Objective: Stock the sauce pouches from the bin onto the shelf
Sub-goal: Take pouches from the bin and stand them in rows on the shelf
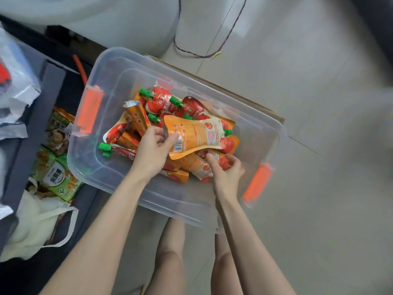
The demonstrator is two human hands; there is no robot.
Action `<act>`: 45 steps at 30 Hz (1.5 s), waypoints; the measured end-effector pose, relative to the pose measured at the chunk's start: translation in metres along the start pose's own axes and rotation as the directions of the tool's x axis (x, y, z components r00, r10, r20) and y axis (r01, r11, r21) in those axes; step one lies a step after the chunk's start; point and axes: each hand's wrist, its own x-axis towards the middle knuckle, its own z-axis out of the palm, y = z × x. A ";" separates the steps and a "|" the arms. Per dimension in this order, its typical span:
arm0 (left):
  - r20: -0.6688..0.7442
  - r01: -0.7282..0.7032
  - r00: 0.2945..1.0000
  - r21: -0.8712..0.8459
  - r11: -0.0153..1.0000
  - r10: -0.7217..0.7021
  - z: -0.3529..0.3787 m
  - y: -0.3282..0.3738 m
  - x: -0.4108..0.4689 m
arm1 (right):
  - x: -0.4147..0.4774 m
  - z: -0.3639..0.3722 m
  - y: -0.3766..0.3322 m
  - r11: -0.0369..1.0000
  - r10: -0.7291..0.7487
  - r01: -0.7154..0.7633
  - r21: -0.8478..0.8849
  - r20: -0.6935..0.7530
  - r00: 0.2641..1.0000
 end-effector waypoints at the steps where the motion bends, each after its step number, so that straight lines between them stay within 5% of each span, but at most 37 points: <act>1: 0.003 0.037 0.999 -0.091 0.995 -0.037 0.000 -0.002 -0.006 | -0.005 0.003 0.000 0.986 0.093 -0.100 0.136 0.054 0.994; 4: 0.104 0.156 0.986 -0.264 0.952 -0.133 0.006 -0.009 -0.020 | -0.008 0.015 -0.003 0.818 0.181 -0.330 0.471 0.333 0.925; 7: 0.243 0.266 0.945 -0.184 0.946 -0.218 0.016 -0.013 -0.028 | 0.003 0.020 -0.009 0.773 0.185 -0.338 0.537 0.319 0.930; 10: 0.173 0.187 0.963 0.124 0.975 -0.206 0.020 -0.008 -0.024 | 0.016 0.013 -0.007 0.821 0.205 -0.297 0.487 0.233 0.951; 14: -0.143 -0.037 0.983 0.460 0.887 0.115 0.015 -0.003 -0.016 | 0.024 -0.002 0.003 0.887 0.187 -0.236 0.396 0.159 0.969; 21: -0.069 -0.078 0.991 0.384 0.920 0.113 0.047 -0.007 0.019 | 0.021 -0.014 0.010 0.951 0.126 -0.155 0.269 0.122 0.984; 24: -0.141 -0.031 0.985 0.438 0.899 0.102 0.060 -0.009 0.040 | 0.024 -0.014 0.012 0.954 0.124 -0.155 0.258 0.132 0.983; 30: -0.168 -0.171 0.960 0.279 0.945 0.224 0.056 -0.011 0.034 | 0.020 -0.014 0.015 0.937 0.110 -0.164 0.308 0.188 0.976; 35: -0.112 -0.228 0.969 -0.069 0.971 0.220 0.030 0.001 0.000 | 0.000 -0.023 0.011 0.935 0.037 -0.132 0.329 0.279 0.960; 45: -0.073 -0.233 0.972 -0.282 0.931 0.222 -0.046 0.051 -0.067 | -0.082 -0.050 -0.048 0.960 -0.141 0.008 0.280 0.456 0.879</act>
